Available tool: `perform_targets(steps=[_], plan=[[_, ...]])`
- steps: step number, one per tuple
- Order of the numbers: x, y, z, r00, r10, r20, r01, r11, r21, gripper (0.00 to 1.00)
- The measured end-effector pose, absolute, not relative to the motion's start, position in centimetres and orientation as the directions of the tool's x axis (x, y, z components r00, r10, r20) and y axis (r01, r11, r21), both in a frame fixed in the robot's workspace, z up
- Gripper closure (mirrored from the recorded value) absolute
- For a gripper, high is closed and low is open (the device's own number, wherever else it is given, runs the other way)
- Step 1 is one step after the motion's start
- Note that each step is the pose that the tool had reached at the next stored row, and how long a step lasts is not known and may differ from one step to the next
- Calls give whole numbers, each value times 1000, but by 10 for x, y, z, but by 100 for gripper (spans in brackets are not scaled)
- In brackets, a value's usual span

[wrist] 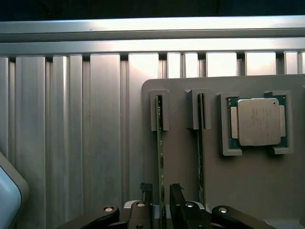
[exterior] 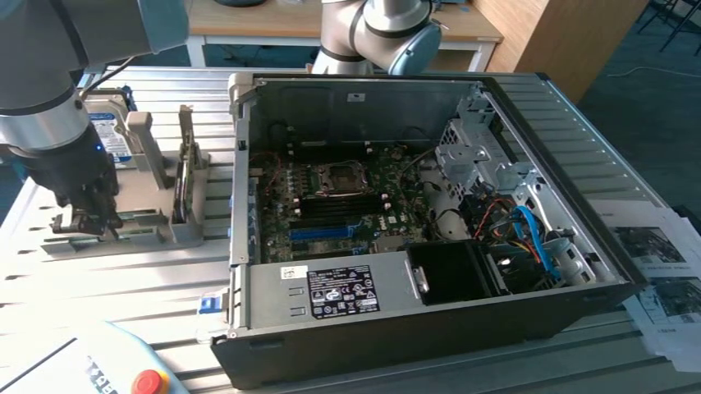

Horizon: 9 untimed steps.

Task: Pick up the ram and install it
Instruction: 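Pick up the ram and move it above insertion slot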

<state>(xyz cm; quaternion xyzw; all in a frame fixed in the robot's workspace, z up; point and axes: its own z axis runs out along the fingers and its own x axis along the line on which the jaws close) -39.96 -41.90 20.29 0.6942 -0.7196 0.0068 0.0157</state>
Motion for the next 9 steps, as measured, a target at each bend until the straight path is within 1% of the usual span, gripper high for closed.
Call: perform_targets(steps=[9], plan=[[-397, -419, 202, -36, -999, 32, -999, 36, 12, 72]])
